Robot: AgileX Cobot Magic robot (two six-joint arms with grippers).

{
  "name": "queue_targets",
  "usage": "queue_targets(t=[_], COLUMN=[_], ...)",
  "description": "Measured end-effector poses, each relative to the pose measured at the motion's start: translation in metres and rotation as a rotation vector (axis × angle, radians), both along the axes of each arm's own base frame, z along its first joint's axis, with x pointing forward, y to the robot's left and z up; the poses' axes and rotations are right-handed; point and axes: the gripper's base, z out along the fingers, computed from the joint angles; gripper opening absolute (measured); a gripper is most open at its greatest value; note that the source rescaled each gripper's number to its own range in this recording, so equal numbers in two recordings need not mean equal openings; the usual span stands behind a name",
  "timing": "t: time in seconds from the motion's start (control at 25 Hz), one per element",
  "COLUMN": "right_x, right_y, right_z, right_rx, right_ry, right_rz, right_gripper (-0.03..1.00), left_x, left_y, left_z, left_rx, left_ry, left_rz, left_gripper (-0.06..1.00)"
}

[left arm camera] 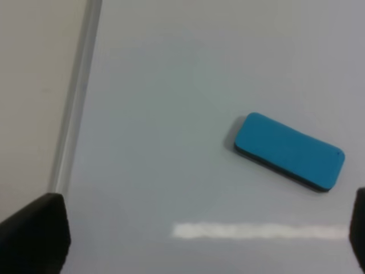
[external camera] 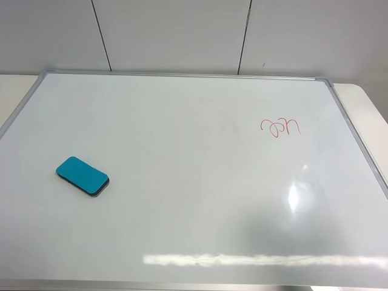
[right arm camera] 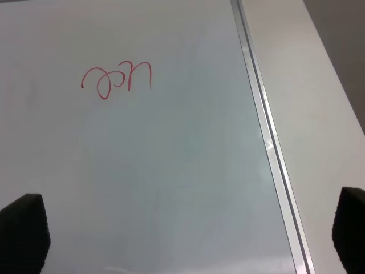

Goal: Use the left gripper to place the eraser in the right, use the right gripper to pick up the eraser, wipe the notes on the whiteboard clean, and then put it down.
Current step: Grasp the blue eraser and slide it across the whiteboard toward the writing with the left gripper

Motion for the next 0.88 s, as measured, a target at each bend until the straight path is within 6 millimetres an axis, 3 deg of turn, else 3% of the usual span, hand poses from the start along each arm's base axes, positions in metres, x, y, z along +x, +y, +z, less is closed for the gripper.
queue_targets(t=[0.44,0.64,0.88], right_x=[0.0,0.0,0.0], right_y=[0.0,0.0,0.0], right_z=[0.0,0.0,0.0], right_rx=[0.0,0.0,0.0], right_ry=[0.0,0.0,0.0], right_rz=[0.0,0.0,0.0], right_gripper=[1.0,1.0,1.0], left_x=[-0.007,-0.013,0.011], left_y=[0.0,0.0,-0.006], left_z=[-0.01,-0.007,0.0], left_rx=[-0.001,-0.001,-0.074], left_ry=[0.138,0.062,0.046], left_rz=[0.002,-0.003,-0.031], left_gripper=[1.0,1.0,1.0])
